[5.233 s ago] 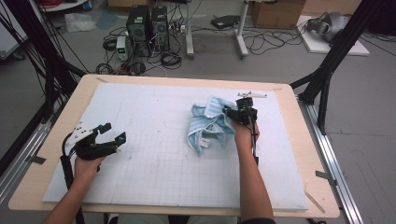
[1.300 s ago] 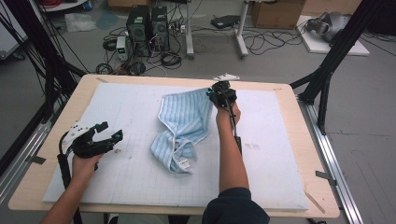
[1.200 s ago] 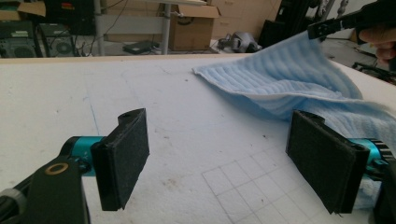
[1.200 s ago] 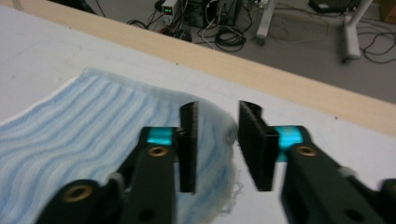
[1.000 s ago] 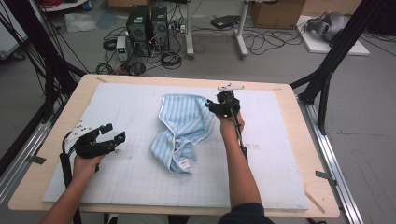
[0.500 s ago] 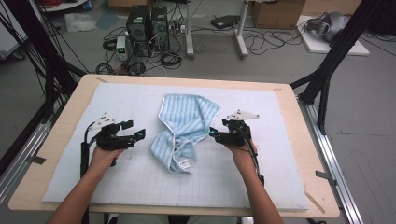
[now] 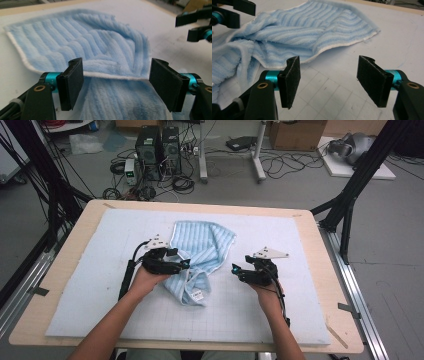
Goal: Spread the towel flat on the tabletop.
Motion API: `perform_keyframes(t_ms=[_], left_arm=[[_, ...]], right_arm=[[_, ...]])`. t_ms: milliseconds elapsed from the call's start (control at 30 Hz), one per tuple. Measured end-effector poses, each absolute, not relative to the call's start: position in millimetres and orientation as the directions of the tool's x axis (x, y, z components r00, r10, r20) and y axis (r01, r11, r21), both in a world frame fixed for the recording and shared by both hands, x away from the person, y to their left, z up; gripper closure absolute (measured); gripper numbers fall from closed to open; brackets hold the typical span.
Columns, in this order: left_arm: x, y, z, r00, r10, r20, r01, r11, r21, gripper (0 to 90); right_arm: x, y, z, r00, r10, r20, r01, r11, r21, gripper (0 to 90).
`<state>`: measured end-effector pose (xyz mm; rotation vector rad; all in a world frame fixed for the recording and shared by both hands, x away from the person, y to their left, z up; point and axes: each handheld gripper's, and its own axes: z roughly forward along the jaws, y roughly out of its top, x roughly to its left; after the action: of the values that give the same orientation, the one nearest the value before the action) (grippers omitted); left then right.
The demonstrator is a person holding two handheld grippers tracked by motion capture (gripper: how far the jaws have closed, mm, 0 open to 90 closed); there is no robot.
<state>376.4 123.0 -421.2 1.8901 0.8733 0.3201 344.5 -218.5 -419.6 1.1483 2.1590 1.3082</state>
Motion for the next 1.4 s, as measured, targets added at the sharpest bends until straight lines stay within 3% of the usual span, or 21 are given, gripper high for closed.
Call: perform_keyframes(t_ms=[167,267,667,1100,1133,1200,1300,1400], left_arm=[[381,126,-428,0.710,0.691,-0.133,0.441,-0.289,0.850,75.0],[382,133,-424,0.703,0.699,-0.131,0.424,-0.264,0.866,83.3],[372,173,-417,0.685,0.710,-0.163,0.376,-0.153,0.914,82.9],[371,247,-436,0.510,0.837,-0.201,0.456,-0.065,0.887,83.0],[371,249,-437,0.493,0.845,-0.207,0.466,-0.056,0.883,80.2],[371,252,-439,0.467,0.854,-0.230,0.483,-0.028,0.875,62.3],[367,254,-437,0.472,0.849,-0.236,0.479,-0.022,0.877,49.5],[361,255,-438,0.501,0.835,-0.229,0.467,-0.038,0.883,46.3]], right_arm=[[346,-217,-423,-0.607,0.788,0.103,0.461,0.244,0.853,35.0],[346,-217,-424,-0.610,0.786,0.105,0.465,0.247,0.850,35.0],[348,-209,-428,-0.619,0.780,0.098,0.472,0.269,0.839,36.3],[348,-197,-432,-0.625,0.775,0.090,0.478,0.289,0.830,39.8],[348,-195,-432,-0.630,0.771,0.092,0.477,0.291,0.830,40.7],[348,-189,-432,-0.639,0.763,0.098,0.475,0.290,0.831,41.7],[350,-177,-432,-0.658,0.746,0.103,0.466,0.296,0.834,42.4],[354,-163,-433,-0.672,0.733,0.105,0.465,0.307,0.830,42.2]])
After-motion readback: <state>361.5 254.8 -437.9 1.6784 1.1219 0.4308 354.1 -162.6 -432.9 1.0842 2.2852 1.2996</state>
